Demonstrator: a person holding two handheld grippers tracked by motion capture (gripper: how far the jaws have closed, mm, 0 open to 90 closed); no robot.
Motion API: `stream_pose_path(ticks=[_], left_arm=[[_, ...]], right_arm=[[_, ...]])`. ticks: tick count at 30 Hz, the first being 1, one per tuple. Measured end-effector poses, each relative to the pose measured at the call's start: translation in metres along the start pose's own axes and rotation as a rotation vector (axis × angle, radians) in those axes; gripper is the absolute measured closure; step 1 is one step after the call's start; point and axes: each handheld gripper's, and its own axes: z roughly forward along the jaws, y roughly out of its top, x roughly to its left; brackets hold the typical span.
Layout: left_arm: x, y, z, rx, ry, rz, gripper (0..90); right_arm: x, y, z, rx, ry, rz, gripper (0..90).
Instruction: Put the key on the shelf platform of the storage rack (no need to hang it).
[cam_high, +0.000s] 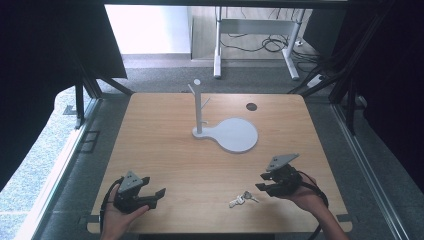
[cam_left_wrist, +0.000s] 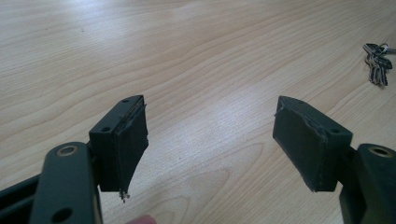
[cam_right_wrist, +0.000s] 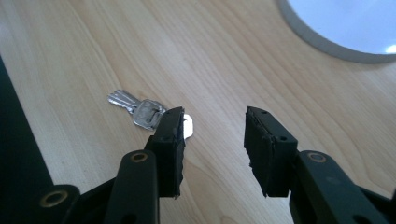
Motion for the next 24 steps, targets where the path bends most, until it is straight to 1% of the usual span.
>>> stream_pose_path(ticks=[1,4,5,7,9,11,12,15,17,18,19,20,22,24], left_arm=[[0.0,0.0,-0.001,-0.002,-0.001,0.001,26.4],[-0.001,0.001,-0.002,-0.006,-0.003,0.005,26.5],[-0.002,0.001,-0.002,-0.007,-0.004,0.007,26.4],[-0.002,0.001,-0.002,-0.007,-0.004,0.008,26.5],[-0.002,0.001,-0.002,-0.004,-0.005,0.01,26.4],[-0.002,0.001,-0.002,-0.004,-0.005,0.008,26.5],[-0.002,0.001,-0.001,-0.003,-0.005,0.009,26.5],[-0.002,0.0,-0.001,-0.002,-0.005,0.009,26.5],[-0.002,0.0,-0.001,-0.001,-0.003,0.009,26.5],[-0.002,0.0,-0.001,-0.001,-0.003,0.009,26.5],[-0.001,0.0,0.0,-0.001,-0.004,0.01,26.5],[-0.001,0.0,0.0,0.0,-0.004,0.01,26.5],[-0.001,0.0,0.0,0.001,-0.003,0.01,26.5],[-0.001,0.0,0.0,0.002,-0.003,0.01,26.5]], right_arm=[[0.004,0.003,0.005,0.019,0.014,-0.019,59.4],[0.007,0.005,0.009,0.034,0.026,-0.031,60.1],[0.01,0.007,0.014,0.052,0.041,-0.054,60.8],[0.013,0.008,0.019,0.073,0.056,-0.074,60.9],[0.016,0.009,0.024,0.094,0.068,-0.08,61.1],[0.017,0.009,0.027,0.098,0.075,-0.089,61.3],[0.018,0.01,0.032,0.109,0.082,-0.098,62.0],[0.018,0.01,0.037,0.119,0.095,-0.105,62.7],[0.019,0.011,0.045,0.14,0.103,-0.117,63.5],[0.019,0.011,0.045,0.14,0.103,-0.117,63.5],[0.02,0.011,0.048,0.148,0.111,-0.137,64.2],[0.02,0.011,0.049,0.149,0.111,-0.145,64.6],[0.021,0.012,0.05,0.148,0.116,-0.148,65.0],[0.022,0.013,0.053,0.154,0.126,-0.165,66.3]])
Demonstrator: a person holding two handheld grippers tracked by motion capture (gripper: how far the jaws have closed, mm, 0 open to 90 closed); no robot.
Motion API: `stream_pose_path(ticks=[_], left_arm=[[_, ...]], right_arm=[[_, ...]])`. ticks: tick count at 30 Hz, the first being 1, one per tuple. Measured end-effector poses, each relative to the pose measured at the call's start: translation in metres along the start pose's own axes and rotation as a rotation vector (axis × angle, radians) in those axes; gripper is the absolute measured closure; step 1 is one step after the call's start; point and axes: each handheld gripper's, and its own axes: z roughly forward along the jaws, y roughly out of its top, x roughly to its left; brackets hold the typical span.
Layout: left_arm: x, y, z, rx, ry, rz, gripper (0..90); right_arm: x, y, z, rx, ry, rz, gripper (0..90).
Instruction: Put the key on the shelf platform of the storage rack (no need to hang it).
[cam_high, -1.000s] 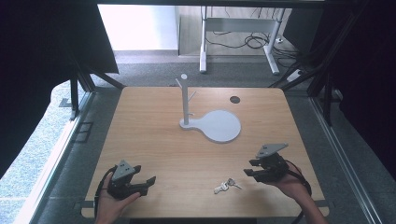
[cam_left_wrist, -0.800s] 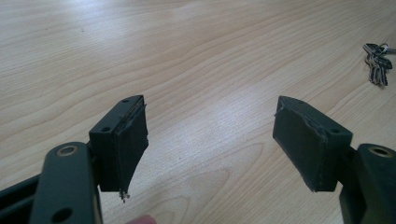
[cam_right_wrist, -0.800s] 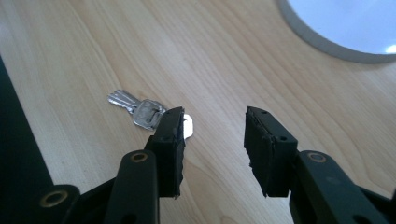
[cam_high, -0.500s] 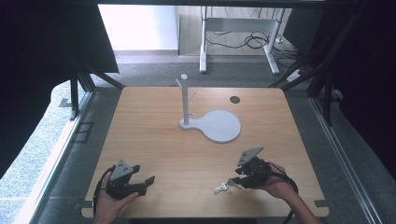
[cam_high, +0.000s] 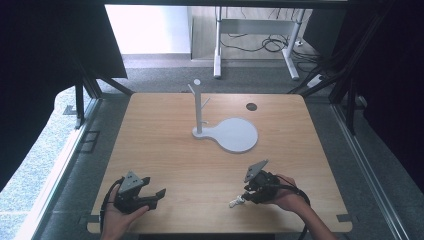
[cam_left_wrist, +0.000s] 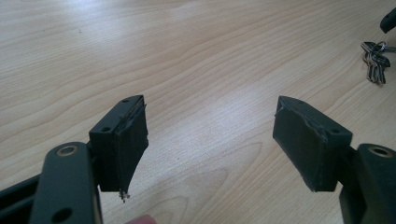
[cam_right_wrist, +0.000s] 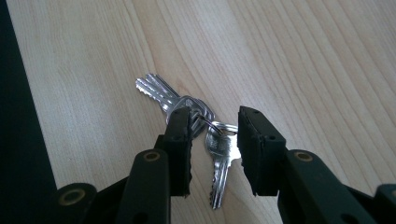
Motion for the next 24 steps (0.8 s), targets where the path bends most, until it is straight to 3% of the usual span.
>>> stream_pose_path(ticks=[7,13,24], left_arm=[[0.0,0.0,0.0,-0.001,0.0,0.002,26.5],[0.002,0.0,-0.002,-0.006,0.003,0.0,26.5],[0.007,0.0,-0.005,-0.016,0.012,-0.013,26.5]], right_arm=[[0.0,0.006,0.009,0.031,0.019,-0.04,69.9],[-0.002,0.007,0.015,0.054,0.032,-0.046,71.9],[-0.007,0.006,0.019,0.062,0.057,-0.019,83.7]])
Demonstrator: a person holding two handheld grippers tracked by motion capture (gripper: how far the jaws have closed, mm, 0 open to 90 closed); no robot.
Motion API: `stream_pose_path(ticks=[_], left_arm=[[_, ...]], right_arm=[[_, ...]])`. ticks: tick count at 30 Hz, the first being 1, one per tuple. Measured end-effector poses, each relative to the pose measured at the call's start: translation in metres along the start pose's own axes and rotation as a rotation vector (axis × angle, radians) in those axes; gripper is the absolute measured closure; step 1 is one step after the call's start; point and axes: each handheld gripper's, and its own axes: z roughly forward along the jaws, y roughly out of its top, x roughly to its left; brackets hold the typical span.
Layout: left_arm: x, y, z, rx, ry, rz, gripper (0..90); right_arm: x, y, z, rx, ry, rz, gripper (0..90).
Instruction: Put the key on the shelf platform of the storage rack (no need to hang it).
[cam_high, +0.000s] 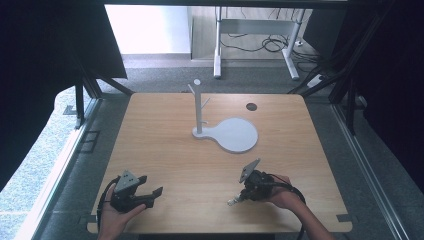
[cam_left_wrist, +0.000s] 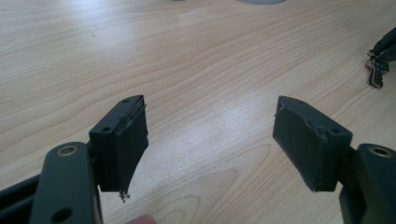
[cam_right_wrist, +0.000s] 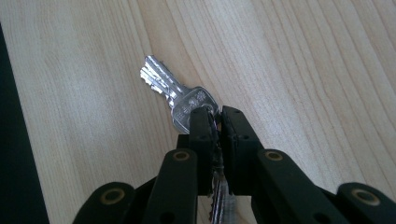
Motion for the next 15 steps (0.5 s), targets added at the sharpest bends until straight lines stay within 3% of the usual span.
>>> stream_pose_path(ticks=[15], left_arm=[[-0.0004,-0.0005,0.0011,0.001,0.004,0.006,26.5]], right_arm=[[-0.0016,0.0003,-0.0012,-0.001,0.007,0.046,80.1]])
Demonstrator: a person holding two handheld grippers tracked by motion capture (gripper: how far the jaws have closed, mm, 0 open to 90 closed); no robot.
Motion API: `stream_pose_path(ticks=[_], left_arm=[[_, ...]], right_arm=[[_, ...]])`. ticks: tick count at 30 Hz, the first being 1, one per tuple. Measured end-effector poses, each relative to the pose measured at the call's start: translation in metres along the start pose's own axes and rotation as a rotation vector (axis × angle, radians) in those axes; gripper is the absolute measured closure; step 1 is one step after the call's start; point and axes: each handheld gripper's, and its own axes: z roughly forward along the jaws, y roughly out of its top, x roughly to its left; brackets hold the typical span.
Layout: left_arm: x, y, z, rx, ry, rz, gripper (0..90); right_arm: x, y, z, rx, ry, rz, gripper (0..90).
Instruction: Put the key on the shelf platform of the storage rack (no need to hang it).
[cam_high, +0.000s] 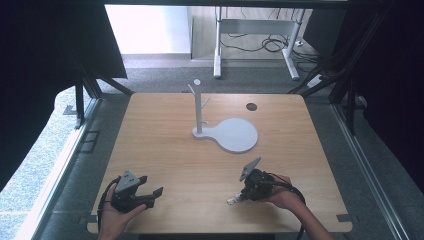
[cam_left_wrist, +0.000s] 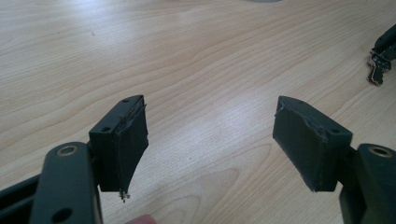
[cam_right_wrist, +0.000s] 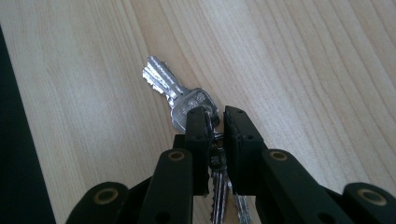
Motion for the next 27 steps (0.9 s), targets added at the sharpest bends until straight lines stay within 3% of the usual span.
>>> stream_pose_path(ticks=[4,12,21,27], left_arm=[[0.0,0.0,-0.001,-0.005,-0.001,0.001,26.5],[0.002,0.0,-0.001,-0.001,-0.006,-0.005,26.4],[0.003,0.0,-0.002,0.0,-0.003,-0.007,26.5],[0.004,0.0,-0.002,-0.003,0.0,-0.01,26.4]], right_arm=[[0.0,0.001,0.001,0.0,-0.001,0.008,79.8],[0.0,0.004,0.002,0.007,0.008,0.024,88.2],[0.001,0.003,-0.001,0.025,-0.013,0.033,89.6],[0.003,0.003,-0.014,0.012,-0.035,0.031,89.7]])
